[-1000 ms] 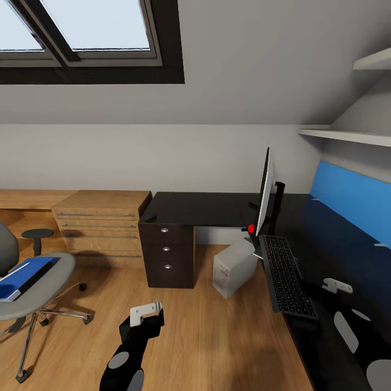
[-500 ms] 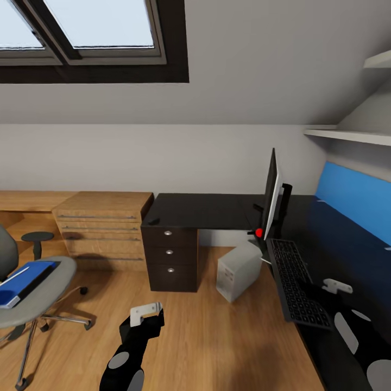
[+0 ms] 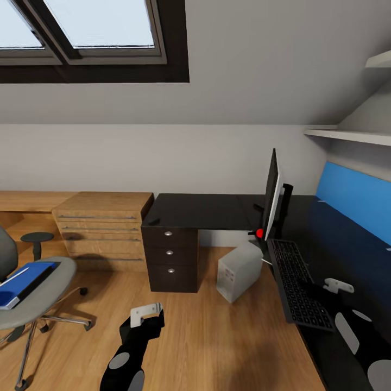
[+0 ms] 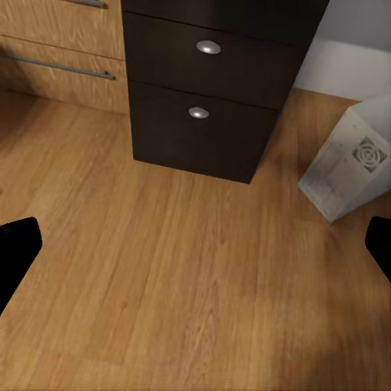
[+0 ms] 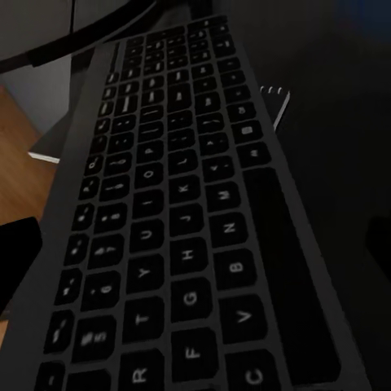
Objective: In the bedroom, organize the workspace by keeping the computer under the desk, ensuring the monitor is on the desk, placing the keyboard on the desk next to the monitor, placing the mouse on the desk next to the keyboard, moving the folder from the swivel chair onto the desk next to the mouse, stacking the notebook on top of the folder with the pen on top of the notebook, and positioning the swivel chair next to the desk.
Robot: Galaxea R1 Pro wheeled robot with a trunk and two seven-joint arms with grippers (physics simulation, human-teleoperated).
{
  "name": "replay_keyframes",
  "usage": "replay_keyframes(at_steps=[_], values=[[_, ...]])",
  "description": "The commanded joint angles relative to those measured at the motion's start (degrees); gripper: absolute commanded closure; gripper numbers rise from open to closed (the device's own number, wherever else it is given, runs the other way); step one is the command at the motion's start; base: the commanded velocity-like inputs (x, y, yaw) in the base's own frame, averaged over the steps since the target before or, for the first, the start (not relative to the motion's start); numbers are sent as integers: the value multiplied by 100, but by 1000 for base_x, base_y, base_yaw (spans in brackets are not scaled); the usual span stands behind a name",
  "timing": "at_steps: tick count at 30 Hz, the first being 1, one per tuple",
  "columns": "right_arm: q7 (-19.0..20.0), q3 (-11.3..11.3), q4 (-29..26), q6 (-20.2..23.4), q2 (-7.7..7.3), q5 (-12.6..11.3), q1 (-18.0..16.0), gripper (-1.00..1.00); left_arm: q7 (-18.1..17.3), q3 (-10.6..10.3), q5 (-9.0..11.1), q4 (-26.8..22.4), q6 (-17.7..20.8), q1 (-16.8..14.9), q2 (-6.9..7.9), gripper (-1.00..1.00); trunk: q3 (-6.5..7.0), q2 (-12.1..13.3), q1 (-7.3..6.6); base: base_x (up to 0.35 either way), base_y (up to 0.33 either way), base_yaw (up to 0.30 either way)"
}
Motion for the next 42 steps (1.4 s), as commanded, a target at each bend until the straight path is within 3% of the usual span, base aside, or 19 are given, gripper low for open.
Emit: replay_keyframes(at_steps=[1,23,42], values=[[34,-18,-3,21,1,-54,-3,-100,48,-10,51,-5,13,-5,1,-100,-6,-4,1,92,0,0],[8,-22,-11,7,-11,-52,-3,-100,48,-13,50,62,9,-5,6,-100,-6,-4,1,283,0,0],[10,-33,10,6,-50,-52,-3,-100,48,-13,48,66,13,-5,6,-100,-6,-4,1,39,0,0]])
